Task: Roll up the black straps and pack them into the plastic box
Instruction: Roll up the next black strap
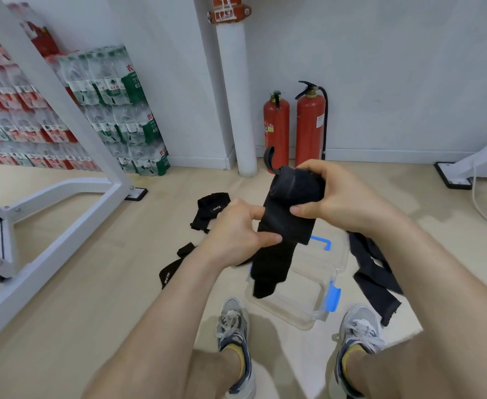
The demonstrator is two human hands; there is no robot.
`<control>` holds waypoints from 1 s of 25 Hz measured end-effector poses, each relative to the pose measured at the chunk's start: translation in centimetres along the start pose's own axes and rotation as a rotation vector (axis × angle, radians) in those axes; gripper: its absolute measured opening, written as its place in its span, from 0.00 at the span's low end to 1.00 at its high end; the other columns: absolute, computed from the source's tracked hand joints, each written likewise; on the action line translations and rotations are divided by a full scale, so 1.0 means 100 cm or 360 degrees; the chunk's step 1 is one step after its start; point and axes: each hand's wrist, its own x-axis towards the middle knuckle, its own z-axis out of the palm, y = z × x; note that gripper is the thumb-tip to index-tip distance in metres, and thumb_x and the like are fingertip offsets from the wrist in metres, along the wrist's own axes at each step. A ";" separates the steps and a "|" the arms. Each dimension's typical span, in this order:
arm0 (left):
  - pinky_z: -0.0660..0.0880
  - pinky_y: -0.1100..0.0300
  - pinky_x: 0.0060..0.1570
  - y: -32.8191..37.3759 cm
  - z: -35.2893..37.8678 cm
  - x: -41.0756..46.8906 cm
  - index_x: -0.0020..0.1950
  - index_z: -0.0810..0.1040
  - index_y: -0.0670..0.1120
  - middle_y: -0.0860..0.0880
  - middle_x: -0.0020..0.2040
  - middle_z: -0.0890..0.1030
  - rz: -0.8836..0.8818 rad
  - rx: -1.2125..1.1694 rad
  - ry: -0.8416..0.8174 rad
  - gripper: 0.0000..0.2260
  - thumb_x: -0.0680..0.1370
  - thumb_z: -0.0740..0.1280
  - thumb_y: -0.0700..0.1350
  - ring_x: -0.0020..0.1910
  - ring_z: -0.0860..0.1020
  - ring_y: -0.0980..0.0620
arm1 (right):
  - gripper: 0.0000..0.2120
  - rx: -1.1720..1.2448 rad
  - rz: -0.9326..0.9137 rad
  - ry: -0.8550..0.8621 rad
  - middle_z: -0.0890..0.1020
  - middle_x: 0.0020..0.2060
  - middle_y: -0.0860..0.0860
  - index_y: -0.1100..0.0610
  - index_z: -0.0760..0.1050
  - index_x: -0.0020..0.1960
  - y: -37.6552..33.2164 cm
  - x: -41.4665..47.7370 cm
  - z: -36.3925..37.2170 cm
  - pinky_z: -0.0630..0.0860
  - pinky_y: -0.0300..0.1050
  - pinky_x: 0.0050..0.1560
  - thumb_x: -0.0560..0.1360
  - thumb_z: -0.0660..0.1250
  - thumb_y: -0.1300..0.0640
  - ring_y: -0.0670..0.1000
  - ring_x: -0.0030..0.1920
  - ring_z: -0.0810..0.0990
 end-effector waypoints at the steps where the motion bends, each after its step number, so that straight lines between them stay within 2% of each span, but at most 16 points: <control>1: 0.72 0.53 0.60 0.003 0.002 0.001 0.44 0.81 0.59 0.60 0.48 0.77 0.0009 0.0113 0.0013 0.05 0.75 0.73 0.49 0.55 0.74 0.51 | 0.21 -0.0111 -0.0007 0.0115 0.81 0.48 0.43 0.48 0.76 0.57 0.003 0.002 0.006 0.79 0.52 0.53 0.68 0.78 0.59 0.49 0.51 0.80; 2: 0.70 0.50 0.60 0.008 0.004 0.002 0.42 0.77 0.58 0.55 0.50 0.74 -0.0022 0.0243 -0.0004 0.05 0.76 0.71 0.51 0.56 0.71 0.48 | 0.21 -0.0186 -0.0007 0.0226 0.80 0.48 0.42 0.48 0.76 0.58 0.006 0.003 0.012 0.78 0.52 0.54 0.68 0.78 0.58 0.49 0.52 0.79; 4: 0.63 0.52 0.56 0.021 0.008 -0.002 0.40 0.69 0.53 0.53 0.46 0.71 -0.0041 0.0526 0.0063 0.11 0.79 0.67 0.53 0.52 0.68 0.48 | 0.20 -0.0204 0.0036 0.0419 0.79 0.48 0.43 0.48 0.76 0.59 0.011 0.007 0.022 0.77 0.48 0.53 0.69 0.76 0.57 0.51 0.53 0.79; 6: 0.60 0.52 0.51 0.036 0.015 -0.013 0.39 0.63 0.49 0.52 0.40 0.70 0.0185 0.0840 0.0274 0.15 0.81 0.63 0.53 0.47 0.68 0.48 | 0.19 -0.0162 0.0119 0.0621 0.81 0.48 0.45 0.48 0.76 0.59 0.015 0.010 0.026 0.74 0.44 0.50 0.70 0.74 0.58 0.53 0.53 0.80; 8: 0.63 0.51 0.50 0.043 0.028 -0.023 0.42 0.63 0.48 0.51 0.34 0.69 0.0445 0.0887 0.0406 0.13 0.83 0.61 0.51 0.41 0.72 0.43 | 0.20 -0.0185 0.0194 0.0810 0.83 0.51 0.49 0.48 0.75 0.60 0.018 0.011 0.024 0.74 0.45 0.50 0.70 0.72 0.59 0.56 0.54 0.80; 10: 0.69 0.49 0.49 0.040 0.032 -0.025 0.45 0.64 0.45 0.50 0.33 0.72 0.0274 0.0475 0.0328 0.12 0.83 0.61 0.50 0.41 0.74 0.40 | 0.21 -0.0216 0.0156 0.0821 0.82 0.53 0.50 0.49 0.73 0.61 0.018 0.012 0.029 0.76 0.48 0.53 0.71 0.71 0.60 0.57 0.55 0.79; 13: 0.78 0.43 0.55 0.026 0.016 -0.018 0.53 0.78 0.46 0.48 0.45 0.85 -0.0236 -0.0650 0.0156 0.07 0.78 0.71 0.46 0.49 0.83 0.45 | 0.23 -0.0037 0.0070 0.0665 0.81 0.55 0.48 0.48 0.72 0.63 0.011 0.014 0.036 0.76 0.48 0.56 0.71 0.74 0.58 0.53 0.57 0.79; 14: 0.79 0.43 0.57 0.021 0.011 -0.016 0.53 0.81 0.45 0.47 0.47 0.86 -0.0341 -0.0837 0.0104 0.08 0.75 0.74 0.44 0.49 0.85 0.46 | 0.23 0.0005 0.0043 0.0641 0.81 0.56 0.47 0.48 0.72 0.64 0.009 0.015 0.036 0.76 0.46 0.56 0.72 0.74 0.58 0.52 0.57 0.78; 15: 0.79 0.43 0.57 0.015 0.007 -0.016 0.51 0.83 0.45 0.47 0.46 0.87 -0.0395 -0.0828 0.0053 0.09 0.73 0.76 0.44 0.49 0.85 0.47 | 0.23 -0.0010 0.0012 0.0637 0.81 0.56 0.47 0.48 0.72 0.64 0.008 0.015 0.036 0.75 0.44 0.55 0.72 0.74 0.58 0.50 0.56 0.78; 17: 0.80 0.44 0.55 0.009 0.007 -0.016 0.48 0.85 0.47 0.50 0.44 0.87 -0.0393 -0.0430 -0.0012 0.10 0.71 0.76 0.50 0.47 0.85 0.49 | 0.22 -0.0153 -0.0002 0.0683 0.80 0.54 0.46 0.49 0.72 0.63 0.010 0.017 0.033 0.71 0.41 0.51 0.72 0.74 0.58 0.50 0.54 0.77; 19: 0.79 0.45 0.53 0.012 0.013 -0.017 0.48 0.82 0.47 0.50 0.44 0.85 -0.0286 -0.0066 -0.0069 0.12 0.74 0.71 0.55 0.46 0.83 0.50 | 0.22 -0.0229 0.0080 0.0796 0.81 0.55 0.49 0.50 0.71 0.64 0.016 0.019 0.030 0.69 0.41 0.50 0.73 0.73 0.59 0.54 0.55 0.78; 21: 0.77 0.46 0.52 0.022 0.020 -0.019 0.48 0.78 0.45 0.48 0.44 0.82 -0.0232 0.0146 -0.0089 0.14 0.78 0.67 0.57 0.47 0.80 0.48 | 0.21 -0.0221 0.0118 0.0895 0.81 0.55 0.51 0.51 0.71 0.64 0.020 0.021 0.030 0.71 0.43 0.49 0.73 0.72 0.59 0.56 0.55 0.78; 25: 0.77 0.47 0.52 0.023 0.014 -0.017 0.48 0.78 0.46 0.50 0.45 0.83 -0.0247 0.0217 0.0004 0.12 0.79 0.66 0.54 0.47 0.80 0.48 | 0.20 -0.0091 0.0082 0.0811 0.79 0.49 0.46 0.51 0.71 0.62 0.016 0.020 0.025 0.72 0.43 0.49 0.72 0.73 0.58 0.50 0.50 0.77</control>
